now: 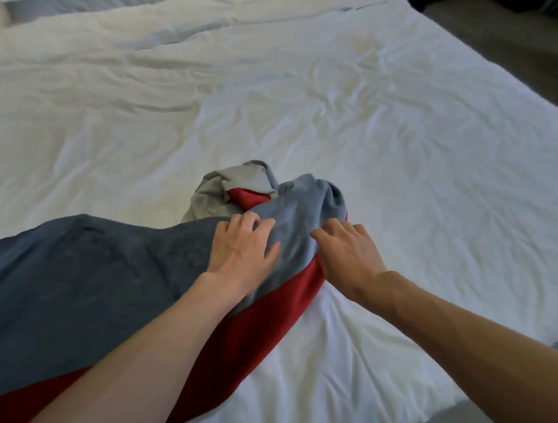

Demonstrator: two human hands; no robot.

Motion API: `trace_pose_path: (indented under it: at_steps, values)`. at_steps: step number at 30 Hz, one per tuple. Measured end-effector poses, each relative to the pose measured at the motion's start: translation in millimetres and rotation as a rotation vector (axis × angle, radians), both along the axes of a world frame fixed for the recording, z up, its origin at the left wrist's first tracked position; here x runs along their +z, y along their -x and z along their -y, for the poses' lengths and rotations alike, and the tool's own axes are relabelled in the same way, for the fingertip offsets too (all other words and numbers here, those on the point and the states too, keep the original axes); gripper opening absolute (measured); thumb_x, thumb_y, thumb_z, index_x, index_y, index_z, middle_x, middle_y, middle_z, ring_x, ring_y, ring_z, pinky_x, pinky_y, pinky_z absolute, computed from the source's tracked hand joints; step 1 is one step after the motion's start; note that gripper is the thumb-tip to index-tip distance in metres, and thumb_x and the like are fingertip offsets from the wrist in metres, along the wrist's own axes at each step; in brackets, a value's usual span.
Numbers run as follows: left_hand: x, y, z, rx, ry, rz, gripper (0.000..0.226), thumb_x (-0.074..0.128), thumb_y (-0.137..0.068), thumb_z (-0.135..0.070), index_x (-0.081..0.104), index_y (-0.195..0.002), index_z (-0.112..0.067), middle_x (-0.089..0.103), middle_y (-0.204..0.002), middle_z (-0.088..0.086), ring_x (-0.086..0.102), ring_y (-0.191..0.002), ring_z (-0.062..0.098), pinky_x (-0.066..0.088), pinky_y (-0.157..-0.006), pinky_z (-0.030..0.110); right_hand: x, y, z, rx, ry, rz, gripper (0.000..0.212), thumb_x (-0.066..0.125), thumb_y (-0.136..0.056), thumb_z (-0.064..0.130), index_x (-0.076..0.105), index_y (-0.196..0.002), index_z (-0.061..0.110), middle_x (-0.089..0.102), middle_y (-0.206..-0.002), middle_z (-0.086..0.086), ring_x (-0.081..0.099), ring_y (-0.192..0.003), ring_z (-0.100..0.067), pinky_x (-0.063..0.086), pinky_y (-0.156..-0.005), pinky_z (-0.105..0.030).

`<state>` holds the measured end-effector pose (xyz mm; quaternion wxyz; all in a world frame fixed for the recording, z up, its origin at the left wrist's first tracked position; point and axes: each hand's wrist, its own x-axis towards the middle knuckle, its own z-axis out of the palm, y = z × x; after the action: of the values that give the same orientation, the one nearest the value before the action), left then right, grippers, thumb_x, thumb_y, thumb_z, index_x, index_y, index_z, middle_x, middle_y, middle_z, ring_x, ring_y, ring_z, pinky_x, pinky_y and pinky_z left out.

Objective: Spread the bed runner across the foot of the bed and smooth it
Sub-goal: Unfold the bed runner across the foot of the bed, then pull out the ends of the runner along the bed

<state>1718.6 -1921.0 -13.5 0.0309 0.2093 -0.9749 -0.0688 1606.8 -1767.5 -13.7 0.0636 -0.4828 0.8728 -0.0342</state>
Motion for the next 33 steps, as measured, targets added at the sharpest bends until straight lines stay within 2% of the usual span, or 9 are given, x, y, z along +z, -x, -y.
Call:
trace_pose_path:
  at_steps: [3, 8, 18, 21, 23, 25, 29, 31, 33]
  values:
    - [-0.4, 27.8, 17.3, 0.012, 0.013, 0.006, 0.046, 0.045, -0.089, -0.045, 0.049, -0.129, -0.022, 0.054, -0.115, 0.001, 0.049, -0.104, 0.023, 0.037, -0.088, 0.037, 6.0, 31.6, 17.4, 0.0, -0.037, 0.003, 0.024, 0.045, -0.09, 0.016, 0.051, -0.113, 0.017, 0.053, -0.111, -0.006, 0.05, -0.099, -0.027, 0.038, -0.091, -0.036]
    - [-2.3, 75.0, 36.7, 0.02, -0.012, 0.026, 0.04, 0.042, -0.09, -0.049, 0.052, -0.119, -0.024, 0.054, -0.114, 0.0, 0.048, -0.105, 0.021, 0.037, -0.091, 0.039, 11.7, 87.5, 41.3, -0.086, -0.058, 0.064, 0.038, 0.04, -0.093, 0.017, 0.043, -0.131, 0.017, 0.05, -0.123, -0.009, 0.05, -0.106, -0.029, 0.039, -0.092, -0.037]
    - [-26.0, 132.8, 27.9, 0.049, 0.013, 0.198, 0.052, 0.039, -0.083, -0.064, 0.055, -0.111, -0.023, 0.062, -0.107, -0.003, 0.05, -0.104, 0.019, 0.032, -0.089, 0.039, -25.6, 145.0, 71.9, -0.135, -0.154, 0.427, 0.039, 0.043, -0.095, 0.026, 0.04, -0.133, 0.021, 0.048, -0.118, -0.011, 0.055, -0.1, -0.031, 0.05, -0.085, -0.042]
    - [-25.8, 140.4, 24.0, 0.081, -0.006, 0.237, 0.039, 0.042, -0.086, -0.056, 0.056, -0.1, -0.023, 0.063, -0.098, -0.006, 0.05, -0.101, 0.018, 0.031, -0.087, 0.039, -35.1, 152.9, 77.4, -0.084, -0.188, 0.493, 0.048, 0.047, -0.093, 0.034, 0.035, -0.139, 0.023, 0.05, -0.118, -0.009, 0.056, -0.101, -0.03, 0.048, -0.084, -0.038]
    - [-25.6, 146.0, 19.3, 0.093, -0.024, 0.259, 0.019, 0.047, -0.089, -0.039, 0.054, -0.091, -0.022, 0.063, -0.091, -0.004, 0.052, -0.096, 0.018, 0.032, -0.085, 0.039, -41.3, 158.2, 78.3, -0.057, -0.202, 0.504, 0.051, 0.05, -0.092, 0.04, 0.035, -0.137, 0.022, 0.051, -0.117, -0.008, 0.056, -0.101, -0.028, 0.047, -0.083, -0.036]
    - [-24.5, 150.3, 13.9, 0.144, -0.057, 0.265, 0.003, 0.049, -0.088, -0.023, 0.052, -0.088, -0.022, 0.061, -0.085, -0.003, 0.053, -0.092, 0.02, 0.031, -0.085, 0.038, -45.5, 163.7, 79.8, -0.026, -0.194, 0.503, 0.046, 0.05, -0.093, 0.036, 0.038, -0.134, 0.021, 0.052, -0.117, -0.008, 0.056, -0.098, -0.028, 0.048, -0.082, -0.036]
    - [-24.5, 150.4, 3.4, 0.181, -0.069, 0.256, 0.011, 0.048, -0.087, -0.016, 0.054, -0.094, -0.023, 0.062, -0.088, -0.004, 0.053, -0.093, 0.018, 0.03, -0.088, 0.038, -51.8, 174.4, 87.7, -0.068, -0.074, 0.543, 0.044, 0.044, -0.089, 0.015, 0.044, -0.132, 0.02, 0.055, -0.121, -0.013, 0.056, -0.105, -0.031, 0.047, -0.086, -0.037]
    - [-26.3, 145.3, -2.7, 0.154, -0.054, 0.214, 0.014, 0.049, -0.086, -0.017, 0.057, -0.094, -0.026, 0.063, -0.09, -0.007, 0.053, -0.095, 0.016, 0.028, -0.091, 0.037, -55.5, 176.6, 95.4, -0.133, 0.01, 0.568, 0.041, 0.042, -0.095, 0.025, 0.045, -0.135, 0.017, 0.055, -0.129, -0.013, 0.053, -0.115, -0.03, 0.043, -0.091, -0.037]
    - [-25.8, 136.5, -10.7, 0.1, -0.052, 0.138, 0.015, 0.052, -0.081, -0.015, 0.059, -0.086, -0.027, 0.064, -0.085, -0.007, 0.053, -0.092, 0.015, 0.029, -0.09, 0.037, -59.2, 175.1, 104.7, -0.113, -0.012, 0.607, 0.044, 0.046, -0.095, 0.039, 0.049, -0.132, 0.016, 0.058, -0.128, -0.011, 0.054, -0.115, -0.029, 0.043, -0.092, -0.037]
